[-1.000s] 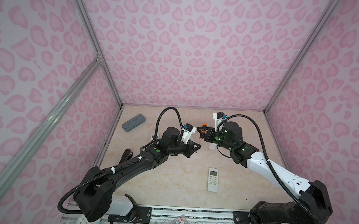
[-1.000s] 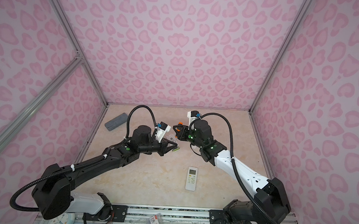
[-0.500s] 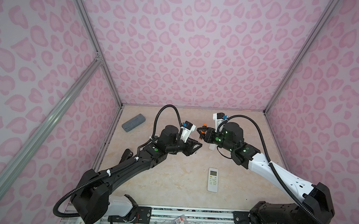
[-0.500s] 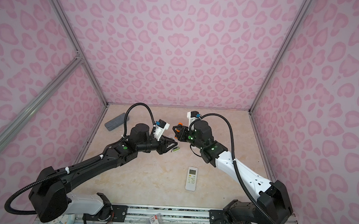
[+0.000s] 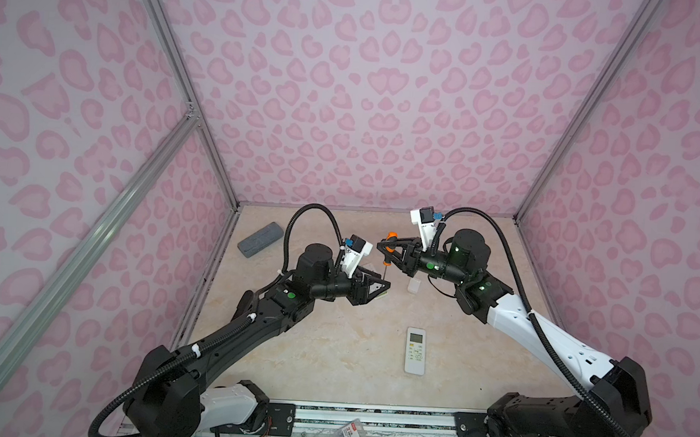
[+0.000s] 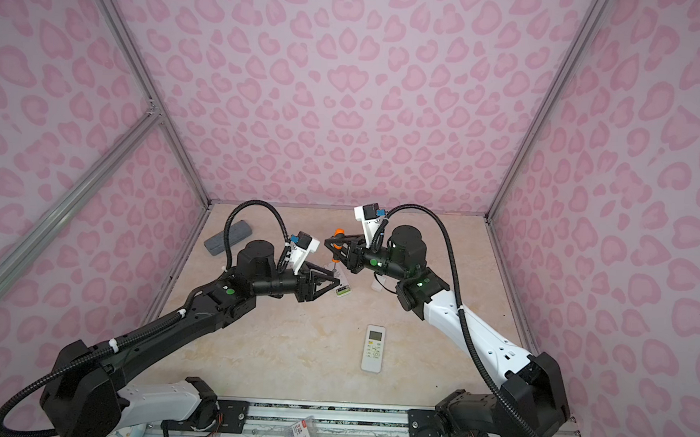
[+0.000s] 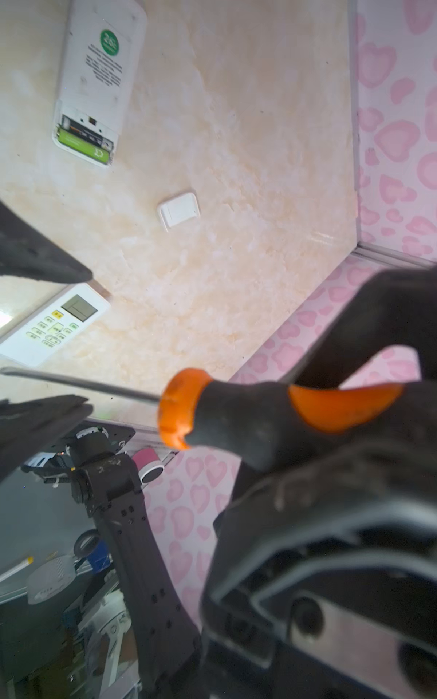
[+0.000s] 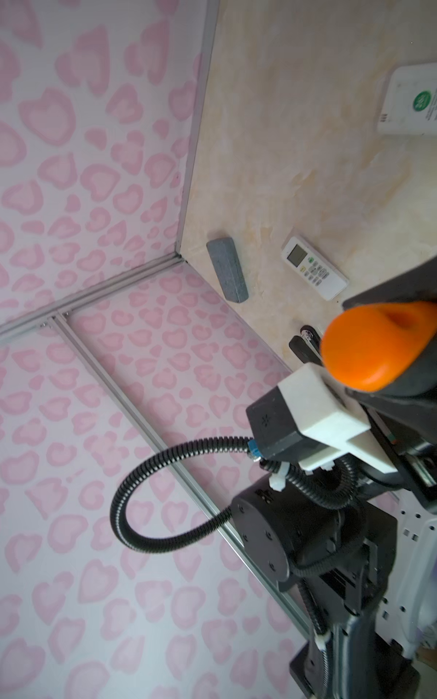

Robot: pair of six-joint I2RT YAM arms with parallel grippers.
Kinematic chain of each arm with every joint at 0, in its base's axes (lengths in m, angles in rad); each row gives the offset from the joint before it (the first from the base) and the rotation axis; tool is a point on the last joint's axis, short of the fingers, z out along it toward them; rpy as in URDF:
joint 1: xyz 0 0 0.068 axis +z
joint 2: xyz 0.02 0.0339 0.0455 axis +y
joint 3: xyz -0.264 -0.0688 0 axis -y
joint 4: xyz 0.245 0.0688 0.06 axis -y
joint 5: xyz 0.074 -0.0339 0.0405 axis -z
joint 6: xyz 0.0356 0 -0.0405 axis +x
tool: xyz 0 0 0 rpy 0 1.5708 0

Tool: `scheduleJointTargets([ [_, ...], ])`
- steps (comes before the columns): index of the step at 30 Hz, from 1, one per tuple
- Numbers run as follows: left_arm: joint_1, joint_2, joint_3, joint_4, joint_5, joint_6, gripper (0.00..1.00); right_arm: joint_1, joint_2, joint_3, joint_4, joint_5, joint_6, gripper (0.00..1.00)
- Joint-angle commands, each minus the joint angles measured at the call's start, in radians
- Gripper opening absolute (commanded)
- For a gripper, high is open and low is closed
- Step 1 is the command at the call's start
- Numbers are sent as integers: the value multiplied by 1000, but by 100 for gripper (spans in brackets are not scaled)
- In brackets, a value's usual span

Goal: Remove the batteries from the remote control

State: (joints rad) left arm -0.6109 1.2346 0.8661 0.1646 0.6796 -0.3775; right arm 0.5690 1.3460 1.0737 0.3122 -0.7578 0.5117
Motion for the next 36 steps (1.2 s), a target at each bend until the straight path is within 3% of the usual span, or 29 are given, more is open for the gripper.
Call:
scheduleJointTargets([
  [1, 5, -26, -9, 86, 100, -17, 51, -5, 25, 21, 63, -161, -33, 0],
  [3, 8, -34, -9, 101, 115, -26, 50, -6, 39, 24, 109, -198, -4, 0],
  [8, 16, -43, -8, 135, 135, -53, 30, -6, 72, 24, 216, -248, 67, 0],
  [14, 23, -39, -27, 153, 122, -74, 28, -9, 92, 5, 343, -252, 151, 0],
  [16, 26, -30, -33, 168, 127, -86, 20, -11, 93, -6, 379, -254, 175, 0],
  [18, 26, -22, -33, 181, 127, -99, 5, -13, 90, -9, 379, -250, 181, 0],
  [19, 25, -18, -36, 185, 114, -108, 4, -15, 87, -7, 362, -236, 177, 5],
  [22, 26, -17, -37, 170, 61, -110, 4, -23, 70, 5, 205, -145, 117, 42],
  [24, 26, -21, -38, 139, -1, -91, 4, -22, 49, 18, 71, -52, 65, 54],
  [27, 25, -25, -39, 82, -111, -52, 4, -21, 23, 31, -36, 34, 36, 59],
  [36, -34, 24, 50, -187, -495, 112, 4, 20, -25, 44, -293, 326, 59, 61],
])
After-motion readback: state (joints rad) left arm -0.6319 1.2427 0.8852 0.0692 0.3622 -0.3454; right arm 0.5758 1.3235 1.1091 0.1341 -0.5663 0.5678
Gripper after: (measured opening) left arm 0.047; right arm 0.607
